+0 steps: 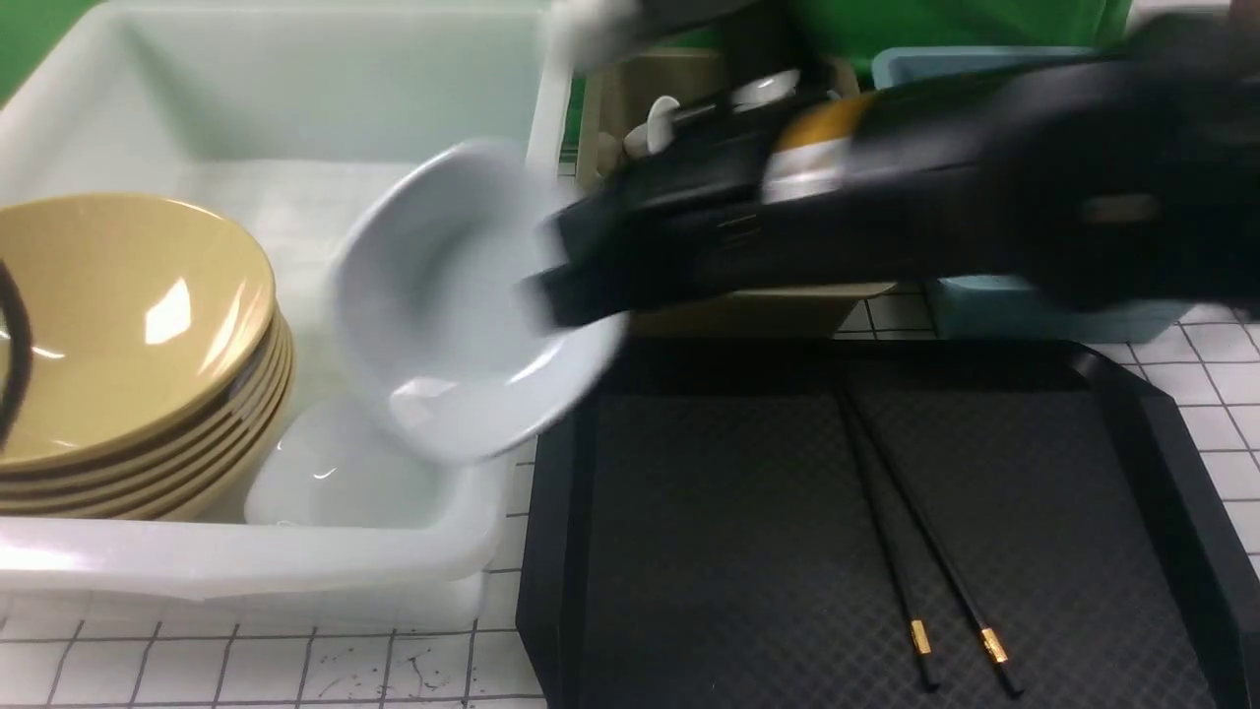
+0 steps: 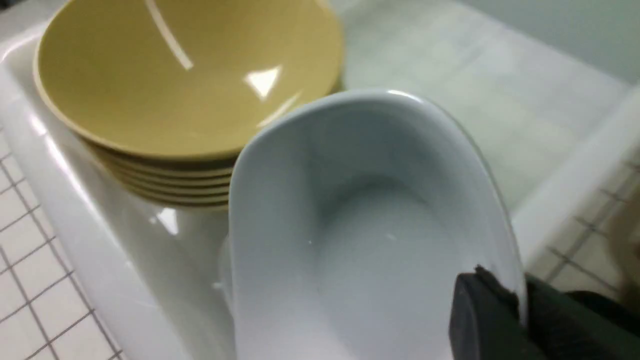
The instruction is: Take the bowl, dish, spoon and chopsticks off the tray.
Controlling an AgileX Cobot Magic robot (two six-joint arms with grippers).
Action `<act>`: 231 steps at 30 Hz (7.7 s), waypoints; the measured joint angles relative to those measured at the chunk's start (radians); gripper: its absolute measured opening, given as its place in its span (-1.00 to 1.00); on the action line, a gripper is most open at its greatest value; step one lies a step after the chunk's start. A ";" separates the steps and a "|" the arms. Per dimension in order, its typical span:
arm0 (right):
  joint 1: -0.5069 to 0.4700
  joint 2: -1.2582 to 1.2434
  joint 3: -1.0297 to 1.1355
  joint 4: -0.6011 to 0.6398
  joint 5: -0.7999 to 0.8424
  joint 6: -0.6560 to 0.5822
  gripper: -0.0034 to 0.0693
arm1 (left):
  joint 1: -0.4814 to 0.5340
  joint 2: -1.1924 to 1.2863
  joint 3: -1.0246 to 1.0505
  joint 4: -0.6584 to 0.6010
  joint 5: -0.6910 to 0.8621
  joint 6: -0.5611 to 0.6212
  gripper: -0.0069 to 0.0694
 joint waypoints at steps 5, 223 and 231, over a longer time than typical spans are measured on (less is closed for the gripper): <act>0.041 0.261 -0.276 -0.096 0.179 0.113 -0.69 | -0.054 0.000 0.000 -0.002 0.123 -0.002 -0.85; -0.867 -1.676 1.466 -0.249 -0.106 0.116 -0.79 | -0.278 -0.340 0.718 -0.007 -0.359 0.069 -0.85; -0.867 -1.676 1.466 -0.249 -0.104 0.116 -0.77 | -0.217 -0.674 0.924 0.180 -0.530 0.006 -0.85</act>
